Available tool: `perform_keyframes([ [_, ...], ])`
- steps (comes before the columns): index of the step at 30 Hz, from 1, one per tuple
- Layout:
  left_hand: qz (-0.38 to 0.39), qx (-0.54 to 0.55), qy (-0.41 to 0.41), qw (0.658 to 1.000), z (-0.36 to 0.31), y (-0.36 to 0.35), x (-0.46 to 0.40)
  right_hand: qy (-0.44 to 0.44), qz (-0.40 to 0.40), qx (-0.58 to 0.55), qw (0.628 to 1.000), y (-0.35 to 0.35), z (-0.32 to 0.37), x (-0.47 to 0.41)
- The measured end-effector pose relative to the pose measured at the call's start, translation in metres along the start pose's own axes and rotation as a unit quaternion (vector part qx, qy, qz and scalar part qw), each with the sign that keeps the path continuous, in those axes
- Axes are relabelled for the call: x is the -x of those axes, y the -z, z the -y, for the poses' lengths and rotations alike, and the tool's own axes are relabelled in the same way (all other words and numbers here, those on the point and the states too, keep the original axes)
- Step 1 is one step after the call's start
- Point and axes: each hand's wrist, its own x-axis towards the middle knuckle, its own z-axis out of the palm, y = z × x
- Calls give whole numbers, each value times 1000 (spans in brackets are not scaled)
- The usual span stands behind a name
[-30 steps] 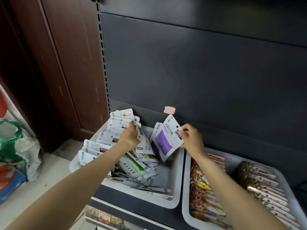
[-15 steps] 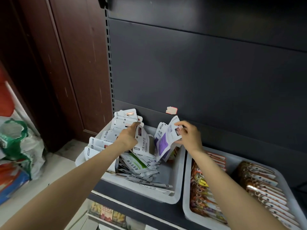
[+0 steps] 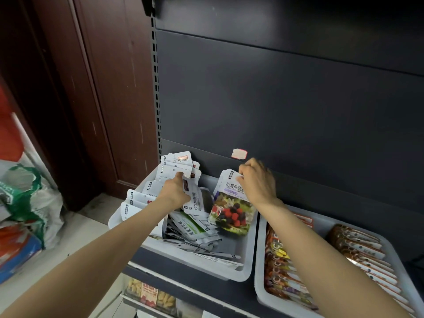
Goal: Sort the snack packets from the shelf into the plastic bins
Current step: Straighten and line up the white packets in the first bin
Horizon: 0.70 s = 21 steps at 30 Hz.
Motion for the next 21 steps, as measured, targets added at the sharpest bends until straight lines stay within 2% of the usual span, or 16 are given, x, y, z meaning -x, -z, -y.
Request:
perform_keyframes([
  [4,8,-19,15,1000,2,5,-1,-64,11,46,997,-1,4,1],
  [7,18,-26,20,999,1,5,-2,-76,14,12,997,-5,5,-2],
  [10,34,-41,15,998,-4,0,-2,-26,90,-171,981,-16,10,-4],
  [12,39,-72,-6,997,-8,-5,1,-8,174,-306,936,-26,17,-3],
  [13,25,-114,-33,993,-10,-8,2,-14,198,-330,923,-31,19,-2],
  [15,-9,-193,-128,973,-12,-12,4,-41,166,-293,941,-40,12,-1],
  [16,-10,-214,-182,960,-12,-13,4,-61,127,-249,958,-45,5,-2],
  [18,9,-271,-275,923,-11,-17,3,-104,102,-173,974,-48,-10,0],
  [20,40,-331,-302,893,-11,-20,1,-111,123,-139,976,-49,-22,0],
  [21,47,-340,-295,892,-10,-22,1,-104,129,-134,977,-48,-24,0],
])
